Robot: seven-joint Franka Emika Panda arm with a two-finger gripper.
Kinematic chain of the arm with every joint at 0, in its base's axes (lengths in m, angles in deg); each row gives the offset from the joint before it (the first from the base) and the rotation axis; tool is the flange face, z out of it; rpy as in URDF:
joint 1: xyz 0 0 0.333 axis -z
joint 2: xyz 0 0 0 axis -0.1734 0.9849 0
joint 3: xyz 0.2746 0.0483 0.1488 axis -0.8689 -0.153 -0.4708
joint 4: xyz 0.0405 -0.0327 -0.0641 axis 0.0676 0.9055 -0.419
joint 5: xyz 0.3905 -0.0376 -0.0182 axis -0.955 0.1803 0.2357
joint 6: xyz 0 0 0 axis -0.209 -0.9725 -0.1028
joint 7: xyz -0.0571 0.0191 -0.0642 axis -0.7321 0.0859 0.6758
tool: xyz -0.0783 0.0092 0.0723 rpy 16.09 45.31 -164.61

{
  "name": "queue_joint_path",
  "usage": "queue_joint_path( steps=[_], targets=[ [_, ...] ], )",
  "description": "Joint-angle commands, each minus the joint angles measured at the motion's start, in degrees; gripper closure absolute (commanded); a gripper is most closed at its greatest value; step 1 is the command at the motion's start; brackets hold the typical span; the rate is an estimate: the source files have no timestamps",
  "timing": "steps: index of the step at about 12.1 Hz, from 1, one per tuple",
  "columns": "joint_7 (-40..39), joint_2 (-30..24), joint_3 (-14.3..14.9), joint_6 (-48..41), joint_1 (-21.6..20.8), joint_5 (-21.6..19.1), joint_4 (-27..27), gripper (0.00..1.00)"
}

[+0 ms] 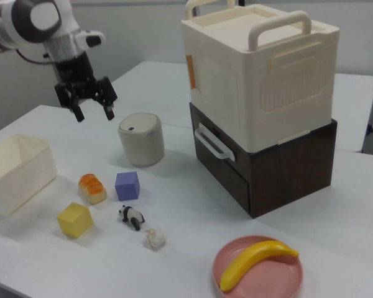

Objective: Put the bread in the basket
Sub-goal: 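Move the open gripper over the orange-topped bread roll and lower it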

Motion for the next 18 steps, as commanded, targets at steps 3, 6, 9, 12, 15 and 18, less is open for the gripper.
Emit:
queue_joint_path(
  steps=[3, 6, 9, 12, 15, 18],
  targets=[
    [-1.28, -0.59, -4.25, 8.38, 0.10, 4.02, 10.84, 0.00],
    [-1.28, 0.73, -7.43, 14.82, 0.01, 9.13, 16.75, 0.00],
    [-9.41, 2.48, -9.02, 18.51, 0.01, 13.00, 19.04, 0.00],
    [-29.96, 3.10, -9.02, 19.23, 0.45, 13.27, 18.96, 0.00],
    [-35.47, 4.41, -9.02, 19.23, 0.36, 13.27, 18.96, 0.00],
    [-32.85, 5.39, -11.03, 20.37, 0.45, 12.83, 18.96, 0.00]
  ],
)
